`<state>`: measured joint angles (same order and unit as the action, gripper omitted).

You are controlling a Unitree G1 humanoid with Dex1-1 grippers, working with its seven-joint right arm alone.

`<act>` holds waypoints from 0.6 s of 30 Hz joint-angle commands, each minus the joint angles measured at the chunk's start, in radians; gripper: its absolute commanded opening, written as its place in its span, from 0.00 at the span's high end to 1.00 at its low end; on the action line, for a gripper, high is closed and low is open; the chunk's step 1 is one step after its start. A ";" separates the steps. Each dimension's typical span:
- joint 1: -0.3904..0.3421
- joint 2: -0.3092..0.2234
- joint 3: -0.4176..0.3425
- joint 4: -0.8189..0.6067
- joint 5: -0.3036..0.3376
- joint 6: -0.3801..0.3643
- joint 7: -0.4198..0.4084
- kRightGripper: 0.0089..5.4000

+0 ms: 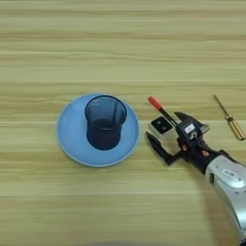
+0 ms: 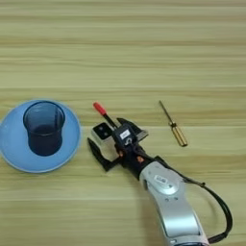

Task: Move the objects on the table

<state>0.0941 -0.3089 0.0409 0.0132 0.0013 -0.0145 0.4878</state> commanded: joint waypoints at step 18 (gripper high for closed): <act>-0.095 -0.008 -0.005 0.111 0.008 -0.074 -0.006 0.17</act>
<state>0.0388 -0.2991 0.0484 0.1354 0.0075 -0.0776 0.4908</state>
